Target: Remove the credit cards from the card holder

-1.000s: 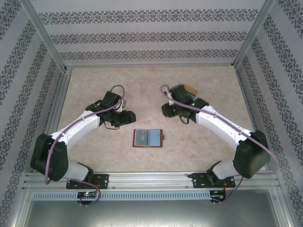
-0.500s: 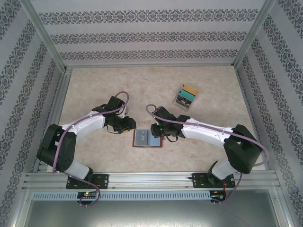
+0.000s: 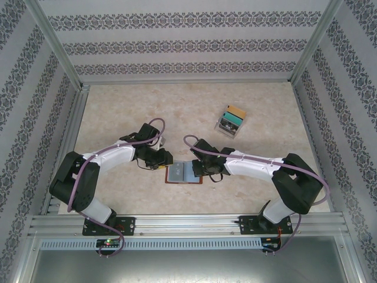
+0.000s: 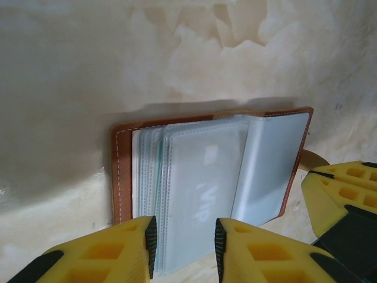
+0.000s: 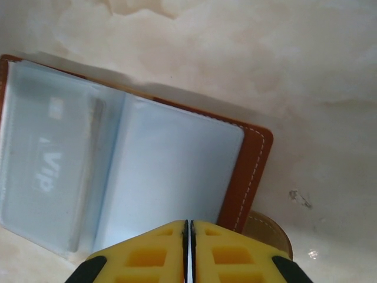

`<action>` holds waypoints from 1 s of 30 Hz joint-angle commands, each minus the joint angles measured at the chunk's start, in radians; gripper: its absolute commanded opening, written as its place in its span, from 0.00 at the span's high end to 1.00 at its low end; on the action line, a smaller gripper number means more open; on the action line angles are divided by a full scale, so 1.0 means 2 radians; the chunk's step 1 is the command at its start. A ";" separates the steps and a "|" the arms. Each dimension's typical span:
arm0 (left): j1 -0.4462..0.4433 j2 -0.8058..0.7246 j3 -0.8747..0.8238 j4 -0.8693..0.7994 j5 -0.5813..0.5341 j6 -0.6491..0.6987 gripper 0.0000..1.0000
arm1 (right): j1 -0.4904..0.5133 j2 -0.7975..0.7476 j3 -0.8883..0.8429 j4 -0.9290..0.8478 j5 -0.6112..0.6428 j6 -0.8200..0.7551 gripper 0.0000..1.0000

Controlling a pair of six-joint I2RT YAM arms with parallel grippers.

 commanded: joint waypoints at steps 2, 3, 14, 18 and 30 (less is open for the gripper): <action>-0.010 0.009 -0.007 0.014 0.010 -0.005 0.67 | 0.001 -0.011 -0.012 -0.012 0.016 0.017 0.84; -0.012 0.009 -0.006 0.015 0.011 -0.005 0.67 | 0.001 -0.013 -0.014 -0.016 0.020 0.019 0.84; -0.021 0.021 -0.007 0.024 0.016 -0.008 0.69 | 0.000 -0.007 -0.030 -0.009 0.018 0.028 0.81; -0.023 0.027 -0.007 0.027 0.018 -0.008 0.69 | 0.000 0.009 -0.030 -0.002 0.008 0.029 0.84; -0.025 0.050 -0.006 0.032 0.024 -0.006 0.68 | 0.000 0.018 -0.031 0.002 0.004 0.032 0.84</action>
